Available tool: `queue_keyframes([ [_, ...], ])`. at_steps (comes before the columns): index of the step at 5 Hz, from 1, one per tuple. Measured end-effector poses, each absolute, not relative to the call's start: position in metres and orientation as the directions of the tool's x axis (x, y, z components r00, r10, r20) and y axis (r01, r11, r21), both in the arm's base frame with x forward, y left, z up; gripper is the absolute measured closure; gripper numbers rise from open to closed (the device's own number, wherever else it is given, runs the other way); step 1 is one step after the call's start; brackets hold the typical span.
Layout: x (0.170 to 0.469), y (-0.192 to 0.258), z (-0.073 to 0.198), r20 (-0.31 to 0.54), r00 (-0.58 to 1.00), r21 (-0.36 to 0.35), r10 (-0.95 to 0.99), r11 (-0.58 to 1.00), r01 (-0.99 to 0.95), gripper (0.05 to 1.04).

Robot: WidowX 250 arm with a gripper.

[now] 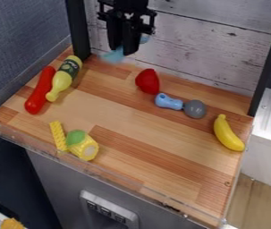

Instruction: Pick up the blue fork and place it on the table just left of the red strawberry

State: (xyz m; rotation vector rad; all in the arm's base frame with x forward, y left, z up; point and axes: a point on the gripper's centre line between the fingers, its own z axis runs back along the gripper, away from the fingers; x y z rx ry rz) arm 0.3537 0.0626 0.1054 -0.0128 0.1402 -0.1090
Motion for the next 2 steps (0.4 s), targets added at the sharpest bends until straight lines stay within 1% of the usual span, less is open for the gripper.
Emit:
queue_keyframes([
  [1,0.3575,0.058,0.1024,-0.117,0.993,-0.005,-0.009,1.0,0.009,0.763],
  [2,0.3567,0.0563,0.0924,-0.108,0.99,0.004,0.087,0.996,-0.088,0.763],
])
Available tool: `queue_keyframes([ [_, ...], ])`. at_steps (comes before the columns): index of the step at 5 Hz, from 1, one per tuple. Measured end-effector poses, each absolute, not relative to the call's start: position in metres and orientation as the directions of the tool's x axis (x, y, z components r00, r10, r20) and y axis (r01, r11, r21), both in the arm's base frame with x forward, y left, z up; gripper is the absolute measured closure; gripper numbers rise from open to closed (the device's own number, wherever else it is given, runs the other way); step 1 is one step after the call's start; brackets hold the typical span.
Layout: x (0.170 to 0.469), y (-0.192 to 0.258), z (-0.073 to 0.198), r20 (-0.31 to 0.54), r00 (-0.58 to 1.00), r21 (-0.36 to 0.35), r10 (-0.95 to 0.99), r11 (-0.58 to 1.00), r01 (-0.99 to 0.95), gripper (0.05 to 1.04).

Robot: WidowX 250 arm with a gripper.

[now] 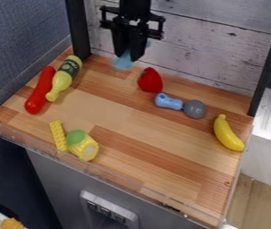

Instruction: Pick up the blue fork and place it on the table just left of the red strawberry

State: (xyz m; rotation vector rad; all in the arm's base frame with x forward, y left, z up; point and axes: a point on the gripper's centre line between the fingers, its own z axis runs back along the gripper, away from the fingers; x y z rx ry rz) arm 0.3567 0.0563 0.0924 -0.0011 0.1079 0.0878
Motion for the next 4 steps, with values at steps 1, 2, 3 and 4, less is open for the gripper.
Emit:
queue_keyframes([
  [1,0.355,0.056,0.068,-0.115,0.987,0.006,0.112,0.994,-0.113,0.763],
  [2,0.354,0.057,0.051,-0.109,0.991,0.005,0.079,0.997,-0.079,0.763],
  [3,0.352,0.061,0.036,-0.104,0.995,0.002,0.007,1.0,-0.007,0.763],
  [4,0.353,0.063,0.027,-0.095,0.994,-0.001,-0.047,0.999,0.047,0.694],
])
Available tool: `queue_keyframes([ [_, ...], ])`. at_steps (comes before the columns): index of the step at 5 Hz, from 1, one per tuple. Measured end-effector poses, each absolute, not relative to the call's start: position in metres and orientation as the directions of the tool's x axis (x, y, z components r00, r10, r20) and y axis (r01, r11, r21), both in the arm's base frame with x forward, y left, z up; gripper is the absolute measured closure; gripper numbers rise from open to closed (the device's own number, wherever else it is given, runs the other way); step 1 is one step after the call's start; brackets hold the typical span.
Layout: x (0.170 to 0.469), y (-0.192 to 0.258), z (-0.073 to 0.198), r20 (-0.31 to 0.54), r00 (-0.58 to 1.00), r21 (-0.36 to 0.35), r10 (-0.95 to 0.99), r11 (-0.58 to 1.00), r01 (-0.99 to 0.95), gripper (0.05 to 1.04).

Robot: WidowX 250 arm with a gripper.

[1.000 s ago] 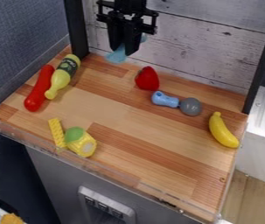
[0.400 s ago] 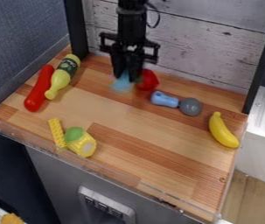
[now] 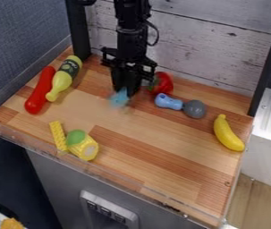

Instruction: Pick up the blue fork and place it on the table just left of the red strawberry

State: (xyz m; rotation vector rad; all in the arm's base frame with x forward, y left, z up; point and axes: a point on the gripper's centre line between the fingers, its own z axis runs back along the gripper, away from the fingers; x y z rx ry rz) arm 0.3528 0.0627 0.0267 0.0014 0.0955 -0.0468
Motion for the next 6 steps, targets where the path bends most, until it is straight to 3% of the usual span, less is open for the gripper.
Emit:
queue_keyframes([
  [1,0.351,0.069,0.023,-0.098,0.993,-0.004,-0.072,0.997,0.072,0.37],
  [2,0.342,0.068,0.028,-0.152,0.987,-0.022,-0.051,0.999,0.048,0.126],
  [4,0.349,0.07,0.091,-0.148,0.989,-0.011,0.022,1.0,-0.024,0.088],
  [6,0.363,0.08,0.128,-0.115,0.993,-0.011,0.04,0.999,-0.041,0.085],
])
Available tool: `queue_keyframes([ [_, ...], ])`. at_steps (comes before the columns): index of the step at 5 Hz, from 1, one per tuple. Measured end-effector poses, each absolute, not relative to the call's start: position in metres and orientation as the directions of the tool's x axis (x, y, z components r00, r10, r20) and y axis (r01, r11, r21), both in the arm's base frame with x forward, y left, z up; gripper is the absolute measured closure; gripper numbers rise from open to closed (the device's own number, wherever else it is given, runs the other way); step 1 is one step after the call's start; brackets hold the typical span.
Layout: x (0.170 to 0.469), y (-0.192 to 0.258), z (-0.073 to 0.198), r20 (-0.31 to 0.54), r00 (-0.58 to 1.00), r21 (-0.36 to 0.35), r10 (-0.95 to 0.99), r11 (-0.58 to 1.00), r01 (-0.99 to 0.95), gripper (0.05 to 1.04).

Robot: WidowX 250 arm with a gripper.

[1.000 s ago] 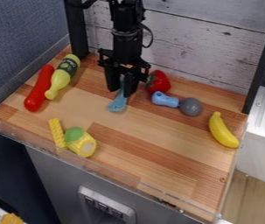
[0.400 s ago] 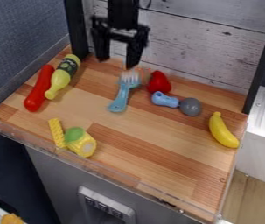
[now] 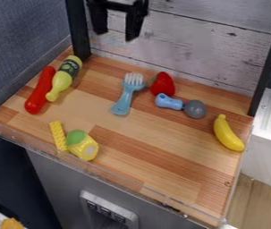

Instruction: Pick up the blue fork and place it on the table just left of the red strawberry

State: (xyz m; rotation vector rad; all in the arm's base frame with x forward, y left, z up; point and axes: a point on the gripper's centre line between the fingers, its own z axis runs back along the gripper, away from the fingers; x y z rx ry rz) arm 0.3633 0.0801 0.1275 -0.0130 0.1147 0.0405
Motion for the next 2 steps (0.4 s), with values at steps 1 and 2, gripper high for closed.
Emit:
queue_keyframes([
  [1,0.373,0.083,0.127,-0.122,0.992,-0.014,0.021,1.0,-0.023,0.085],
  [2,0.383,0.091,0.127,-0.105,0.994,-0.015,0.0,1.0,-0.002,0.085],
])
